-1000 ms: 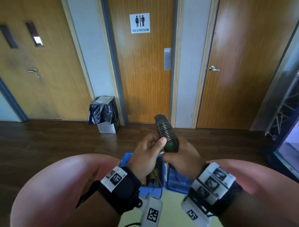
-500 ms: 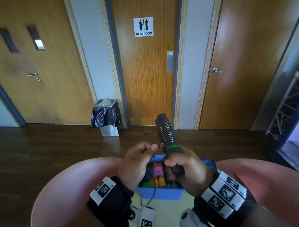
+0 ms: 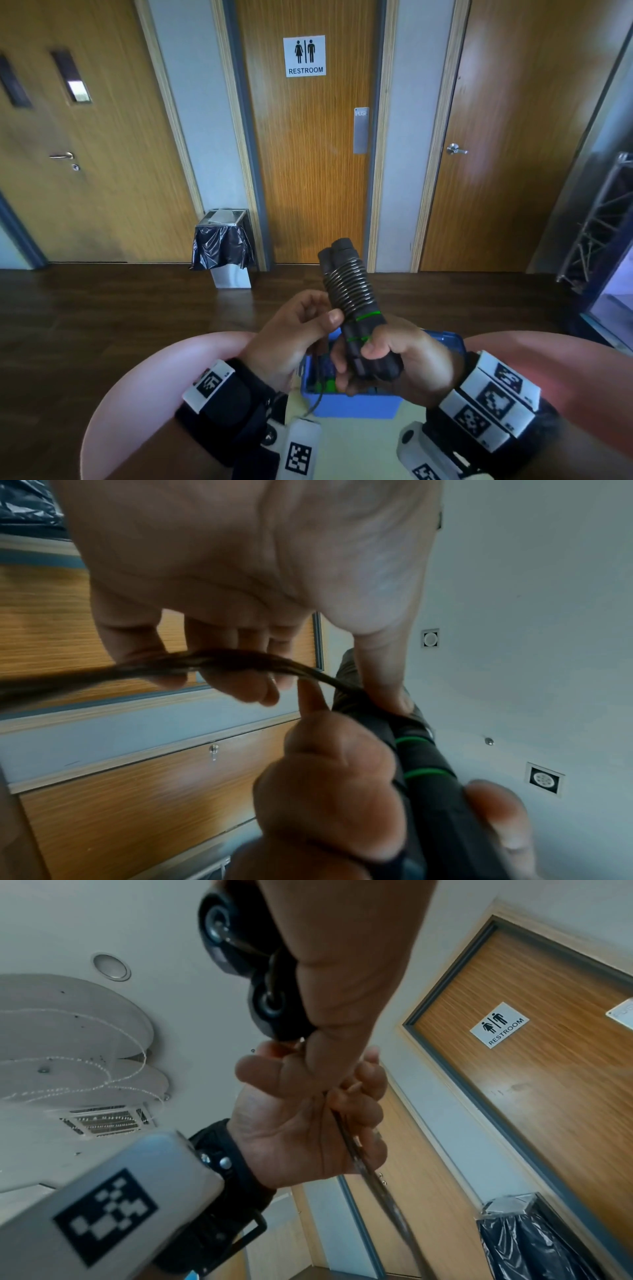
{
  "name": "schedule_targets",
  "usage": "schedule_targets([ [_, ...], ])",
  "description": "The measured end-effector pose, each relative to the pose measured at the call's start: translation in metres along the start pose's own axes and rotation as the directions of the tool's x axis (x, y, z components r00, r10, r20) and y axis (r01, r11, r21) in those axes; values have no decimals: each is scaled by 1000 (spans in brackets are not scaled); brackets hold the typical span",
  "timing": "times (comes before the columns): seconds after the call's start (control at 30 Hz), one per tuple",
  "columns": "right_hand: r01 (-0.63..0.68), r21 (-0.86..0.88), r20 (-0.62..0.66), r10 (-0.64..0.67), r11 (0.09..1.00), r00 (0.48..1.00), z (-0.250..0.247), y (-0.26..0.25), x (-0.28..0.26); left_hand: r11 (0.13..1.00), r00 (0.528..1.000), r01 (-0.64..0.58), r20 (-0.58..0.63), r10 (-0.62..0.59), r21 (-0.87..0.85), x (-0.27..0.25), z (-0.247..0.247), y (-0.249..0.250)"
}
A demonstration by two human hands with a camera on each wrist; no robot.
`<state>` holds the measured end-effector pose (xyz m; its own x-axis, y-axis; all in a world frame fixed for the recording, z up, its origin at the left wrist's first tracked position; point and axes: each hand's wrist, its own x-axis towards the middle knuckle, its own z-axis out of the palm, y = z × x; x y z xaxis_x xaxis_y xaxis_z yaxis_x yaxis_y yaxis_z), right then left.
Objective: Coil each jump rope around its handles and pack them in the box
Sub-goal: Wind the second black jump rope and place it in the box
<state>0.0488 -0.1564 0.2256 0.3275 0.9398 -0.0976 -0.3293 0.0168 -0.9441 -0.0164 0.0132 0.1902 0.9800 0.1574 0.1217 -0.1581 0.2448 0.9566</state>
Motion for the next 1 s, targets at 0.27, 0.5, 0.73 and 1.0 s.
schedule_targets([
  [0.27,-46,41,122,41,998,992,-2,1,0,986,976,-88,212,57,142,-3,2,23],
  [0.5,-13,-304,-354,-100,953,930,8,-7,7,953,968,-203,-97,230,225,1,10,10],
  [0.73,23,-542,-481,-333,840,811,10,7,7,898,957,-105,-202,208,427,-5,12,0],
  [1.0,189,-171,-443,-247,967,862,17,6,-2,968,995,-95,-14,101,234,-16,-6,3],
])
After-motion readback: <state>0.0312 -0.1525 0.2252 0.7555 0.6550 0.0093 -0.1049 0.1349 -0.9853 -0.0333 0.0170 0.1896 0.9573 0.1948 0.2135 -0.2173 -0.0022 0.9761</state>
